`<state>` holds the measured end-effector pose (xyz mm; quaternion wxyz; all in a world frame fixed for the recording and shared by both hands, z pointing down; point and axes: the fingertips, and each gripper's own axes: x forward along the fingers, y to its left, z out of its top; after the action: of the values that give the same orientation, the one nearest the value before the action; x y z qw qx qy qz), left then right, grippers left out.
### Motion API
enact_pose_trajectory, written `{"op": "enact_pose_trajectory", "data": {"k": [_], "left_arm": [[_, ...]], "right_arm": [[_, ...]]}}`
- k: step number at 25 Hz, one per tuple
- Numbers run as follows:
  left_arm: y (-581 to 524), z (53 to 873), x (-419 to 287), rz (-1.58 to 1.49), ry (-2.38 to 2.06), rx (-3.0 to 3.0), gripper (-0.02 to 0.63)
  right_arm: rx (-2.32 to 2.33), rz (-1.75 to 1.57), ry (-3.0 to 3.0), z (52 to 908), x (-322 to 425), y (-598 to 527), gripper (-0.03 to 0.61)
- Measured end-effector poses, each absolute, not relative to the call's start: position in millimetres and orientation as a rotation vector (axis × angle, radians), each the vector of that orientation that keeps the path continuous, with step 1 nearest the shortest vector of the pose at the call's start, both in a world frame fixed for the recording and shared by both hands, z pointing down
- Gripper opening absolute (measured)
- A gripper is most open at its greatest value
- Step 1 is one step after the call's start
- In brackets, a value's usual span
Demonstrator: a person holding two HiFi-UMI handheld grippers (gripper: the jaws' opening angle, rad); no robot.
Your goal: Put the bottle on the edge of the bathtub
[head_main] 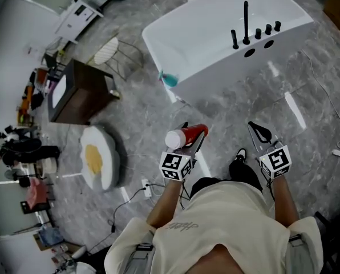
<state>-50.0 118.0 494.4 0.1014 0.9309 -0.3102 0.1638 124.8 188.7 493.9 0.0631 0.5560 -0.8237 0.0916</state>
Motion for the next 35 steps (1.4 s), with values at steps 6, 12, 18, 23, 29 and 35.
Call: {"op": "enact_pose_trajectory", "data": {"k": [6,12,18,23,29,35], "left_arm": [[97.4,499.6,-34.7,0.503,-0.957,2.693,0.301],[72.9,527.6,-35.2,0.579,-0.968,2.642,0.301],[29.2,554.9,-36.0,0.592,-0.954,2.626,0.301],[-32.4,568.8,-28.6,0.632,-0.944,2.644,0.301],[-104.2,586.1,-25.7,0.664,-0.95,2.664,0.301],[-161.0,585.5,-19.0,0.663,-1.001,2.611,0.301]], "right_arm": [[1.542,0.326,-2.544,506.6,124.5,154.7,0.002],[1.448,0.39,-2.552,525.4,122.7,128.3,0.002],[1.38,0.361,-2.481,526.8,125.2,91.6,0.002],[1.392,0.287,-2.46,496.6,131.4,20.7,0.002],[1.433,0.286,-2.502,473.1,131.4,-69.2,0.002],[1.348,0.282,-2.5,468.5,128.3,-120.9,0.002]]}}
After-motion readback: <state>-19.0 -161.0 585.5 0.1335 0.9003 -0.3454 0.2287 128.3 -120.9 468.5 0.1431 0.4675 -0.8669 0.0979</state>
